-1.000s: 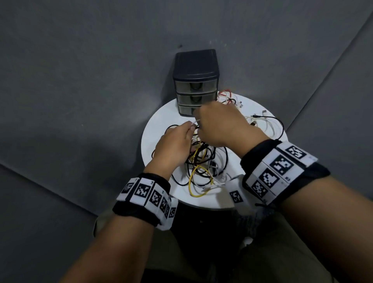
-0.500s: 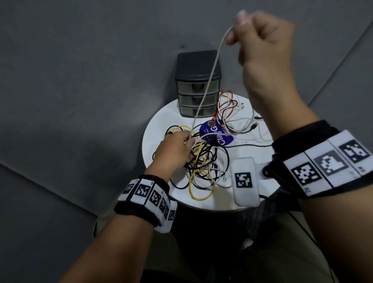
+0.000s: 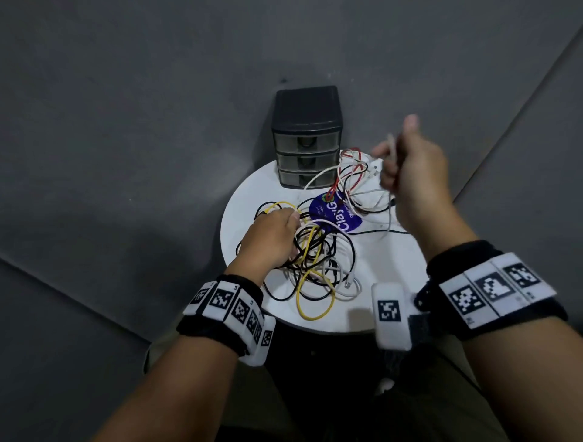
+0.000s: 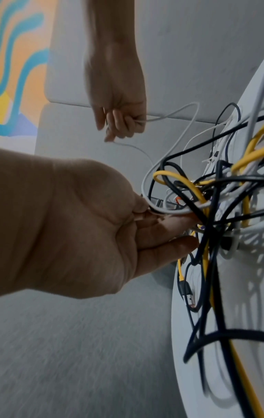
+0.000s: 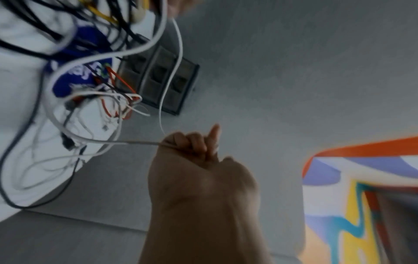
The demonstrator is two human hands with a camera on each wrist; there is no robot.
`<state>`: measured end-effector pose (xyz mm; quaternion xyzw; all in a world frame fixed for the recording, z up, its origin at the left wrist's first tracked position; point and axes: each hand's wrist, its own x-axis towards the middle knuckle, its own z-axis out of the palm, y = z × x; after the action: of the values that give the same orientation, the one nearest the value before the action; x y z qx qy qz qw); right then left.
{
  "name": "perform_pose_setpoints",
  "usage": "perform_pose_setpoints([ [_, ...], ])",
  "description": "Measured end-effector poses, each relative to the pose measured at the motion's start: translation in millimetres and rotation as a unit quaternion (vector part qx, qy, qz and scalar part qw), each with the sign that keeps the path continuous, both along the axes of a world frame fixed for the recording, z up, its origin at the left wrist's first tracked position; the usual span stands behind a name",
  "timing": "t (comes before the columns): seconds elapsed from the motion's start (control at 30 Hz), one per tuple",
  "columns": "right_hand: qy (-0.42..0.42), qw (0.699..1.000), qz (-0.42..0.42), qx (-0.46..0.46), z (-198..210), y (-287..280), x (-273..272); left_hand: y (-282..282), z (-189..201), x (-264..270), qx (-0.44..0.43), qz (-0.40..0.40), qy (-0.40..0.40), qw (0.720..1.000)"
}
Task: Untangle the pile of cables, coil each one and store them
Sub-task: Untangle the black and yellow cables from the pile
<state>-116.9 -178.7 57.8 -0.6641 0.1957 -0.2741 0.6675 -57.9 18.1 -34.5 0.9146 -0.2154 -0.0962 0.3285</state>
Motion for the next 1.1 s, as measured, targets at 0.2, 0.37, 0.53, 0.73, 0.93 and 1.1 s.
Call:
perform_pose_setpoints([
  [0.2,0.130,0.945,0.240,-0.179,-26.7,34.3,9.6,-3.5,0.3,-2.5,0.008,-0.011,-0.039,0.999],
  [0.37,0.252,0.845,0.233,-0.410,-47.9,38.9,25.8,-3.4,4.4,-4.5,0.024,-0.027,-0.052,0.998],
  [0.53,0.217,0.874,0.215,-0.377,-36.9,37.0,25.6,-3.0,3.8,-3.8,0.032,-0.024,-0.044,0.998],
  [0.73,0.155,0.899,0.160,-0.377,-19.3,35.7,24.8,-6.5,10.8,-5.6,0.028,-0.025,-0.029,0.999],
  [0.93,0.127,0.915,0.089,-0.373,-23.1,31.5,22.2,-7.6,13.3,-3.6,0.048,-0.041,-0.038,0.997],
  [1.1,0.151,0.935,0.030,-0.320,-33.7,20.6,24.2,-5.3,13.9,-3.2,0.060,-0.049,-0.044,0.996],
])
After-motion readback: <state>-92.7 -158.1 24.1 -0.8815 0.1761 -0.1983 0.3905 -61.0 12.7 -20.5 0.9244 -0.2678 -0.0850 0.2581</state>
